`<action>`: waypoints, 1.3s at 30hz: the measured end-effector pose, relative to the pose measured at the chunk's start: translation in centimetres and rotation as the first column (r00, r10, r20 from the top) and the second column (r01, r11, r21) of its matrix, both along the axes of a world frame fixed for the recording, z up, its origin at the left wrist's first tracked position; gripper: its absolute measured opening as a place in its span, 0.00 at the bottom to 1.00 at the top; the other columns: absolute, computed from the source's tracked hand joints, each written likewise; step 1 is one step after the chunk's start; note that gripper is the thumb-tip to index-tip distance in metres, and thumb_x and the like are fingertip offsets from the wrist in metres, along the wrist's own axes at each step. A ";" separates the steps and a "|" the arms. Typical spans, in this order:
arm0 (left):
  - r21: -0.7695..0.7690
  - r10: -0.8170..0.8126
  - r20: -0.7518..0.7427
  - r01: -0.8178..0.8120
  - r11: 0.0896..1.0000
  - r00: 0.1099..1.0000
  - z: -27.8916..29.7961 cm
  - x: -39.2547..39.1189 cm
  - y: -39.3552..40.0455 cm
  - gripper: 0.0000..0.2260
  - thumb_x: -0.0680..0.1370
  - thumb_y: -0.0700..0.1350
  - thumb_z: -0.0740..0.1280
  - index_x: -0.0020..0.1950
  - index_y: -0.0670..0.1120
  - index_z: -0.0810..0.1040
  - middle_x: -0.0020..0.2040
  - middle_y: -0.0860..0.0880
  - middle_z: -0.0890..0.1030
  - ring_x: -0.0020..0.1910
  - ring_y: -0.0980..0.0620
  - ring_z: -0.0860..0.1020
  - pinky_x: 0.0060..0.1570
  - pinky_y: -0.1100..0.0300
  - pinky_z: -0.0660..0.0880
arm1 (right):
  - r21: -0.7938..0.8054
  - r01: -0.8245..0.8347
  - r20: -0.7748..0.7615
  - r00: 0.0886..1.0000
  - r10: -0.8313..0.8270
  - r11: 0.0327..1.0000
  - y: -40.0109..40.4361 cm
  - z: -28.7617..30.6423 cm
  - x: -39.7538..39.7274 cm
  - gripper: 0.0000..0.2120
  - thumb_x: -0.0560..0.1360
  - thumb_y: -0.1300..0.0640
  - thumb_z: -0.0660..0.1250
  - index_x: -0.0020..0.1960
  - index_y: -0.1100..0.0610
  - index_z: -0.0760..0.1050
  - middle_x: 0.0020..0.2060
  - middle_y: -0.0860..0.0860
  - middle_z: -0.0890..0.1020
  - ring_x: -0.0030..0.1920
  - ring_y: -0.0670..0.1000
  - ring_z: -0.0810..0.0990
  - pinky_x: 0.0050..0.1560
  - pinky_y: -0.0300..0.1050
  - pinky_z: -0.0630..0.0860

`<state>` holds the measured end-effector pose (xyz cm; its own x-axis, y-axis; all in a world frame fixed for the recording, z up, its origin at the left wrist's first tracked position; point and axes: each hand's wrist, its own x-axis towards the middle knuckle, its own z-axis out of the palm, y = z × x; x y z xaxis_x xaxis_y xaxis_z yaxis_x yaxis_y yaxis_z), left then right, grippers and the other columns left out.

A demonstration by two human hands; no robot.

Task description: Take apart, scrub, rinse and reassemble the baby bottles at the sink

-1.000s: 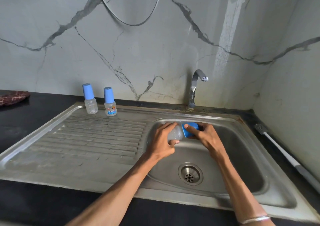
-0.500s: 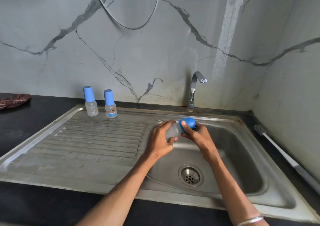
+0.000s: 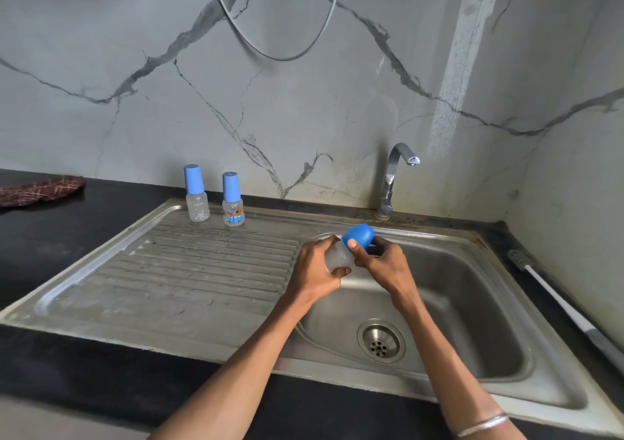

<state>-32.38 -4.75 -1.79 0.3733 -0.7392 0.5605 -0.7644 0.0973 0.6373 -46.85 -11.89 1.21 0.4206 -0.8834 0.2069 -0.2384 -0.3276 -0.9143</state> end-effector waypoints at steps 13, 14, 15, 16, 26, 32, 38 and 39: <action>0.009 0.190 -0.176 -0.192 0.981 0.966 1.3 10.4 0.2 0.22 0.63 0.49 0.82 0.54 0.49 0.81 0.45 0.53 0.84 0.42 0.55 0.83 0.45 0.50 0.82 | -0.046 -0.115 -0.044 0.993 0.113 0.992 -1.5 0.3 8.6 0.14 0.79 0.48 0.68 0.58 0.56 0.80 0.43 0.52 0.84 0.42 0.54 0.85 0.53 0.57 0.81; 0.010 0.209 -0.194 -0.211 0.977 0.958 1.3 11.3 -0.1 0.22 0.63 0.49 0.82 0.54 0.48 0.80 0.44 0.53 0.84 0.41 0.55 0.83 0.45 0.51 0.82 | -0.065 -0.118 -0.076 0.991 0.113 0.991 -1.9 -0.1 9.4 0.13 0.79 0.49 0.68 0.58 0.56 0.80 0.43 0.52 0.84 0.42 0.53 0.84 0.53 0.56 0.81; 0.011 0.228 -0.208 -0.231 0.973 0.951 1.3 12.5 -0.6 0.22 0.63 0.49 0.82 0.54 0.48 0.81 0.44 0.52 0.84 0.41 0.55 0.83 0.45 0.51 0.82 | -0.084 -0.123 -0.107 0.988 0.114 0.989 -2.3 -0.4 10.4 0.12 0.79 0.50 0.68 0.58 0.56 0.80 0.42 0.51 0.84 0.42 0.52 0.83 0.52 0.55 0.81; 0.008 0.243 -0.220 -0.248 0.969 0.945 1.3 13.6 -1.1 0.23 0.63 0.50 0.82 0.54 0.48 0.81 0.44 0.52 0.85 0.41 0.55 0.83 0.44 0.51 0.82 | -0.096 -0.129 -0.138 0.984 0.115 0.987 -2.7 -0.7 11.2 0.12 0.79 0.51 0.67 0.58 0.56 0.81 0.42 0.50 0.83 0.42 0.51 0.83 0.52 0.53 0.81; 0.041 0.328 -0.228 -0.328 0.944 0.916 -0.1 19.8 -7.2 0.23 0.62 0.46 0.84 0.53 0.43 0.81 0.46 0.47 0.85 0.42 0.52 0.81 0.43 0.57 0.79 | -0.117 -0.154 -0.244 0.962 0.122 0.981 -6.1 -2.7 15.7 0.13 0.80 0.53 0.66 0.62 0.55 0.79 0.44 0.50 0.82 0.44 0.49 0.80 0.48 0.40 0.75; 0.011 0.312 -0.204 -0.317 0.948 0.928 -0.9 19.8 -7.8 0.25 0.61 0.46 0.84 0.54 0.43 0.81 0.45 0.50 0.83 0.41 0.52 0.81 0.42 0.60 0.77 | -0.125 -0.132 -0.274 0.957 0.094 0.983 -7.4 -3.6 15.3 0.13 0.80 0.55 0.66 0.63 0.54 0.78 0.47 0.52 0.84 0.47 0.51 0.82 0.50 0.46 0.79; 0.065 0.293 -0.220 -0.286 0.956 0.930 -1.5 19.9 -7.7 0.26 0.63 0.48 0.84 0.56 0.42 0.79 0.48 0.47 0.84 0.46 0.49 0.82 0.45 0.56 0.79 | -0.113 -0.150 -0.294 0.949 0.111 0.982 -7.3 -3.7 14.1 0.13 0.80 0.56 0.66 0.64 0.54 0.78 0.52 0.53 0.84 0.48 0.50 0.82 0.48 0.39 0.76; 0.080 0.304 -0.229 -0.294 0.953 0.925 -1.6 19.8 -7.4 0.28 0.63 0.48 0.83 0.57 0.42 0.78 0.49 0.46 0.83 0.48 0.48 0.82 0.46 0.55 0.79 | -0.114 -0.136 -0.295 0.951 0.097 0.984 -7.3 -3.5 13.9 0.14 0.80 0.56 0.66 0.64 0.54 0.78 0.52 0.53 0.84 0.46 0.49 0.81 0.45 0.37 0.75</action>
